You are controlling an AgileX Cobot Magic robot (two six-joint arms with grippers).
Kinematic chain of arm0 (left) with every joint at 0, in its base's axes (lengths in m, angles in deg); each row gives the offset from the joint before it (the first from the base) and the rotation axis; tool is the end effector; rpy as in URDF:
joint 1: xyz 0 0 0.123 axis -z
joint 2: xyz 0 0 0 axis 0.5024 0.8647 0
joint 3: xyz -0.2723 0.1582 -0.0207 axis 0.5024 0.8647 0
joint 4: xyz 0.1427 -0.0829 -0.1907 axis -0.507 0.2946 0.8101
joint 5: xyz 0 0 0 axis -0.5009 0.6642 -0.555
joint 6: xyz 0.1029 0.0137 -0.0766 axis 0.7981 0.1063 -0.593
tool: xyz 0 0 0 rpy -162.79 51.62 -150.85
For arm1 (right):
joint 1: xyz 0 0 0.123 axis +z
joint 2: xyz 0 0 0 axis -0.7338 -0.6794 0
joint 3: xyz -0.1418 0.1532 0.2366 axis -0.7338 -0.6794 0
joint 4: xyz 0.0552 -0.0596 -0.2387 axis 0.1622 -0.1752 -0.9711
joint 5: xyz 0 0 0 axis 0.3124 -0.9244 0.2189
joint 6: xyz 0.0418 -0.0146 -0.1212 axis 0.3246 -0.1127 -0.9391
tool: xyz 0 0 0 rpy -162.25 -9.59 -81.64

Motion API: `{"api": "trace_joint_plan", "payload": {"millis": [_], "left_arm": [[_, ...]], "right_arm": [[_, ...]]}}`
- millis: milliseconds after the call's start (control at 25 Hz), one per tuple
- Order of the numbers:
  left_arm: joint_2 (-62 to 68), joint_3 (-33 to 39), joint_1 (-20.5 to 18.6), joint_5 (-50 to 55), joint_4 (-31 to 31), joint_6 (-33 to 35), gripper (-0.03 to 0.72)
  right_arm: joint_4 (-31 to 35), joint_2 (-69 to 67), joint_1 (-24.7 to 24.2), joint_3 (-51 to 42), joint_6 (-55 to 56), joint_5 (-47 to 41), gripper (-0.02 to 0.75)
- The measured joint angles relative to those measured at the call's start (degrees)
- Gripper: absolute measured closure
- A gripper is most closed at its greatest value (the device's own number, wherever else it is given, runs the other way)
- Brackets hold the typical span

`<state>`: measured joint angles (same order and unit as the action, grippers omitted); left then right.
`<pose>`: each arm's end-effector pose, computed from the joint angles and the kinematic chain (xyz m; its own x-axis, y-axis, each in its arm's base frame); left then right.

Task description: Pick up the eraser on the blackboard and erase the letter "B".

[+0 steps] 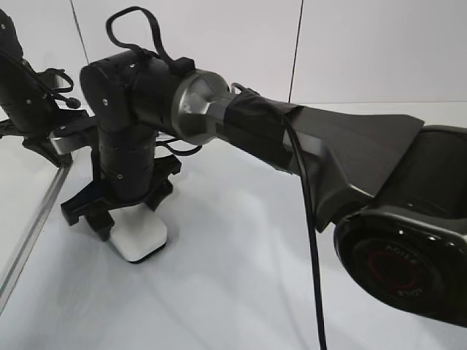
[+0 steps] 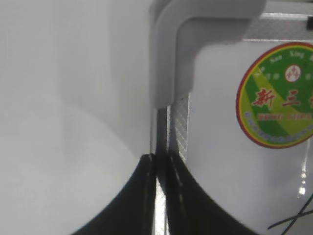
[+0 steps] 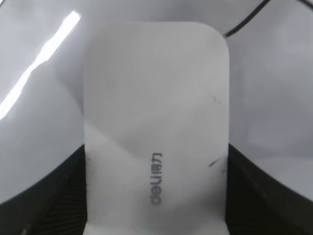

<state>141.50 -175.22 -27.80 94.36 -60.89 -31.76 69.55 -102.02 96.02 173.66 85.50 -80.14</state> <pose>0.4909 -0.0407 0.1418 -0.9924 -0.0640 -0.1047 -0.0455 0.9844 -0.1700 0.3648 0.4267 0.1556 -0.7238 -0.6395 -0.2591 -0.6760 0.7324 0.0808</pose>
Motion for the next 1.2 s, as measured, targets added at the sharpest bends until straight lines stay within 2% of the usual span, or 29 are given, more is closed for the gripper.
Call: {"api": "trace_joint_plan", "payload": {"millis": [240, 360, 720, 880, 1200], "left_arm": [[0.0, 0.0, 0.0, 0.0, 0.0, 0.0, 0.666], [0.0, 0.0, 0.0, -0.1, 0.0, 0.0, 0.666], [0.0, 0.0, 0.0, -0.1, 0.0, 0.0, 0.666], [0.0, 0.0, 0.0, -0.1, 0.0, 0.0, 0.666], [0.0, 0.0, 0.0, -0.1, 0.0, 0.0, 0.666]], "right_arm": [[1.59, 6.26, 3.03, -2.4, 0.0, -1.1, 0.185], [2.45, 10.75, 3.81, -6.45, 0.0, -1.1, 0.185], [1.11, 24.66, 2.96, -26.82, 0.77, -1.1, 0.186], [1.1, 29.51, -1.0, -33.16, 2.27, -1.1, 0.186], [0.65, 35.23, -16.42, -40.85, 3.35, -0.81, 0.186]]}}
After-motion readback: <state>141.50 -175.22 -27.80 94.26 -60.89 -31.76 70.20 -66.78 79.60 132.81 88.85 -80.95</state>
